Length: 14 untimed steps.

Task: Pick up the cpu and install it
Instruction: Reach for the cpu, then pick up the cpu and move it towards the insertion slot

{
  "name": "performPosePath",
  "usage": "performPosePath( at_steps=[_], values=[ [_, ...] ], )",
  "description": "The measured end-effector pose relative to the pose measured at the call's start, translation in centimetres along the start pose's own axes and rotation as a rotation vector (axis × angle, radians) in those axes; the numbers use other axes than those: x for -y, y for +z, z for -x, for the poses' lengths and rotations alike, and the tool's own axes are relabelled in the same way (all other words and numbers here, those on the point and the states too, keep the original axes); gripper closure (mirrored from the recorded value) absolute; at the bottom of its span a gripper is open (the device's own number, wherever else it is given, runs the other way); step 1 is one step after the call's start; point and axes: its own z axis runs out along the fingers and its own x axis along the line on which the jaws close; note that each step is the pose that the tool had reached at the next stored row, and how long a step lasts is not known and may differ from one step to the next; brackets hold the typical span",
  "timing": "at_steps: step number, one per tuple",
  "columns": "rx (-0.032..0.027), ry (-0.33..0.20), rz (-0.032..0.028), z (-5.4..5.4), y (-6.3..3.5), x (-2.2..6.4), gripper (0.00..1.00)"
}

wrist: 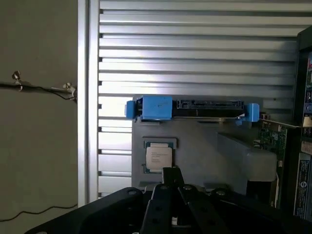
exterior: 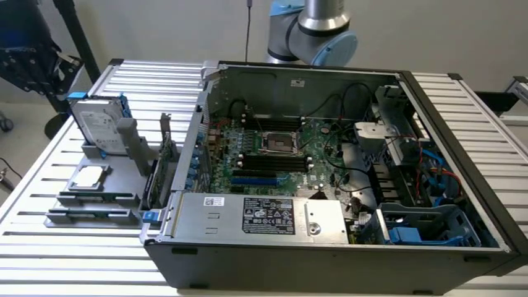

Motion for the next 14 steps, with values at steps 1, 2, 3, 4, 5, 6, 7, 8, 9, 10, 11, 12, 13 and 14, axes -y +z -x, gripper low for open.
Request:
performPosePath(
  at_steps=[1,2,3,4,5,6,7,8,9,10,11,12,13,14],
  values=[
    [0.0,-0.003,0.0,-0.17,0.05,-0.02,0.89],
    [-0.0001,-0.005,-0.0001,-0.34,0.09,-0.05,0.89],
    [-0.0004,-0.008,-0.0006,-0.51,0.12,-0.09,0.89],
    [-0.0009,-0.012,-0.0023,-0.6,0.13,-0.13,0.89],
    [-0.0012,-0.014,-0.003,-0.61,0.13,-0.13,0.89],
    [-0.0013,-0.014,-0.0031,-0.62,0.13,-0.12,0.89],
    [-0.0016,-0.014,-0.003,-0.66,0.13,-0.13,0.89],
    [-0.0018,-0.014,-0.003,-0.68,0.13,-0.12,0.89],
    [-0.0019,-0.014,-0.003,-0.69,0.13,-0.13,0.89],
    [-0.0019,-0.014,-0.003,-0.7,0.13,-0.13,0.89],
    [-0.0021,-0.014,-0.003,-0.71,0.13,-0.13,0.89],
    [-0.0021,-0.014,-0.003,-0.72,0.13,-0.13,0.89],
    [-0.0022,-0.014,-0.003,-0.73,0.13,-0.13,0.89],
    [-0.0023,-0.014,-0.003,-0.74,0.13,-0.13,0.89]
  ],
)
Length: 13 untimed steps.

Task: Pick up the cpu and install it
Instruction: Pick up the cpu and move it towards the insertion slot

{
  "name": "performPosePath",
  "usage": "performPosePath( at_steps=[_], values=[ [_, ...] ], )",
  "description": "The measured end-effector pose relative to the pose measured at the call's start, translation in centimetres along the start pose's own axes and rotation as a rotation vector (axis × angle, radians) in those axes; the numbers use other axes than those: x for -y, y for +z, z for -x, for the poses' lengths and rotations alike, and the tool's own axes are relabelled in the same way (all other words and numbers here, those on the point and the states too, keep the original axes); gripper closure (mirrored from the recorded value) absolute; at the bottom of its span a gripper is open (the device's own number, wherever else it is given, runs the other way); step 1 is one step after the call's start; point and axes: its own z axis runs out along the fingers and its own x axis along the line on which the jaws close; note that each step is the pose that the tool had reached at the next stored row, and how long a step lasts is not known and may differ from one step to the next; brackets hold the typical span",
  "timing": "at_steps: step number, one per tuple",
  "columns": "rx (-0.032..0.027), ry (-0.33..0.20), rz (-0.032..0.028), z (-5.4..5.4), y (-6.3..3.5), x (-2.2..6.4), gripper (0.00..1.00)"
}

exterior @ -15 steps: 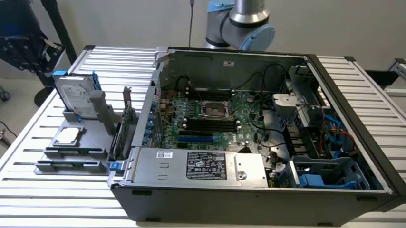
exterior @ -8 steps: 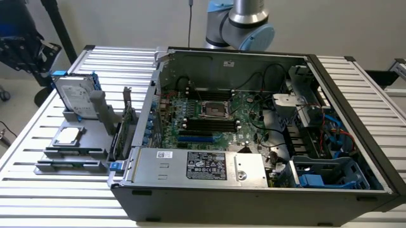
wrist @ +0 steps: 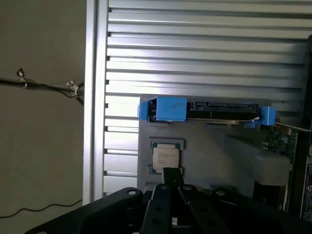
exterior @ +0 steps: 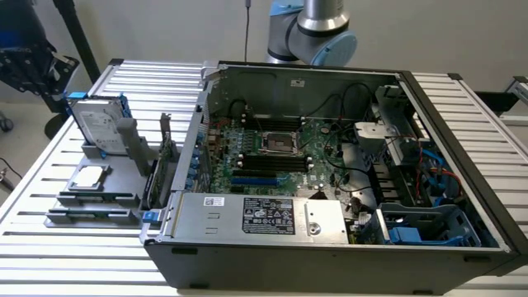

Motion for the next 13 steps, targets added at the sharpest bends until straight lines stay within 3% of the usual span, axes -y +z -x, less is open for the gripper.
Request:
performPosePath(
  at_steps=[5,8,9,12,13],
  values=[
    [-0.0004,0.0,0.0001,-0.05,0.0,0.0,0.88],
    [-0.0007,0.0,0.0,-0.08,0.0,0.0,0.7],
    [-0.0009,0.0,0.0,-0.09,0.0,0.0,0.7],
    [-0.0011,0.0,0.0,-0.11,0.0,0.0,0.53],
    [-0.0012,0.0,0.0,-0.12,0.0,0.0,0.53]
  ],
)
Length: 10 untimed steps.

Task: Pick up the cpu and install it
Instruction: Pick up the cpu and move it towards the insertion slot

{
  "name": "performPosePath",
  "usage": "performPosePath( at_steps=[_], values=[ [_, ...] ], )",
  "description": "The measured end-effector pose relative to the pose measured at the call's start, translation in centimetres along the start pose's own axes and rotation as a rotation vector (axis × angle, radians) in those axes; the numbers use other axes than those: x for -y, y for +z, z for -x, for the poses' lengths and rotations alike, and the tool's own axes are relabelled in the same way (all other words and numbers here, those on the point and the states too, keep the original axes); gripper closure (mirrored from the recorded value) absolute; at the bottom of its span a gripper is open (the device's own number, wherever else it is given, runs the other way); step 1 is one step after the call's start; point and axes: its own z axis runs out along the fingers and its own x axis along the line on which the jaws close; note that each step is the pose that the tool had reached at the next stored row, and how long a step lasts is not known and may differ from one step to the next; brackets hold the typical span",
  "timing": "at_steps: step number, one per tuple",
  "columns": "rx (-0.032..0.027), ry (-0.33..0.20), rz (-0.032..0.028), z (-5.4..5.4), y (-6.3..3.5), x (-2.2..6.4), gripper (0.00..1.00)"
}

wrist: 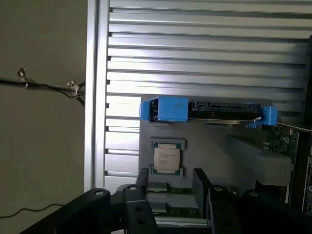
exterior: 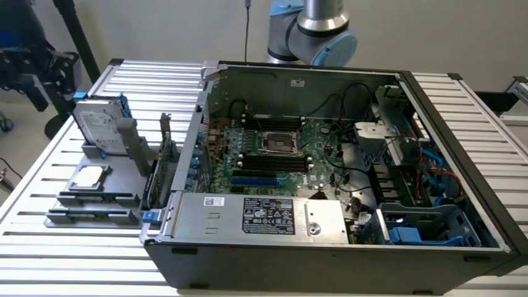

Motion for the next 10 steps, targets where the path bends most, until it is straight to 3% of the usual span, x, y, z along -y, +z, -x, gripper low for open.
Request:
performPosePath(
  at_steps=[2,4,10],
  values=[
    [0.0,0.0,-0.0001,0.0,0.07,-0.01,0.47],
    [0.0,0.0,-0.0006,0.1,0.39,0.01,0.35],
    [0.0,-0.001,-0.0008,0.4,1.46,0.03,0.35]
  ],
)
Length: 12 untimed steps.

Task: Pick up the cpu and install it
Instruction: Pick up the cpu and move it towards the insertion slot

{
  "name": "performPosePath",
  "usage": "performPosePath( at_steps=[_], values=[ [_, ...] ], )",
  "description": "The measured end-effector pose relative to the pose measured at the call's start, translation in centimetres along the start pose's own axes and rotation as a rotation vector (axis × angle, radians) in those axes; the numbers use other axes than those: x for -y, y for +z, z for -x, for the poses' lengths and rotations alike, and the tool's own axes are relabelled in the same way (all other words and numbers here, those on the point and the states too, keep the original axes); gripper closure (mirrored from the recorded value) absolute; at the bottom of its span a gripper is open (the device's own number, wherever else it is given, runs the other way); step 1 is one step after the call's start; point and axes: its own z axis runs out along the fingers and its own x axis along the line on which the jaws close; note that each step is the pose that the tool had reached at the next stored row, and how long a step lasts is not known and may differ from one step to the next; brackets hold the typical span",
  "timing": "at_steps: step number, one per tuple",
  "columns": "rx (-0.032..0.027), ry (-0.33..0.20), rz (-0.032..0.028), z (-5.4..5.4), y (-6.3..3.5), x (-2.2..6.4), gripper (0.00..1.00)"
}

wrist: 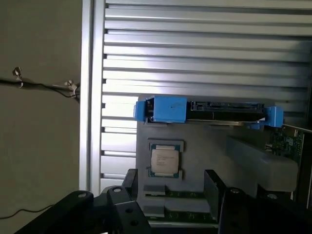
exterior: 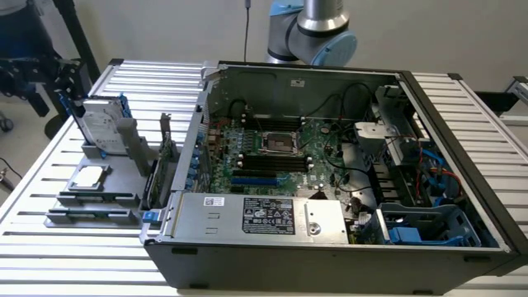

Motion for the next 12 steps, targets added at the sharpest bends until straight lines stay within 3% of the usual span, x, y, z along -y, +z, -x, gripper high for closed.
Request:
performPosePath(
  at_steps=[12],
  values=[
    [-0.0007,-0.05,-0.0011,0.4,2.18,0.08,0.35]
  ],
)
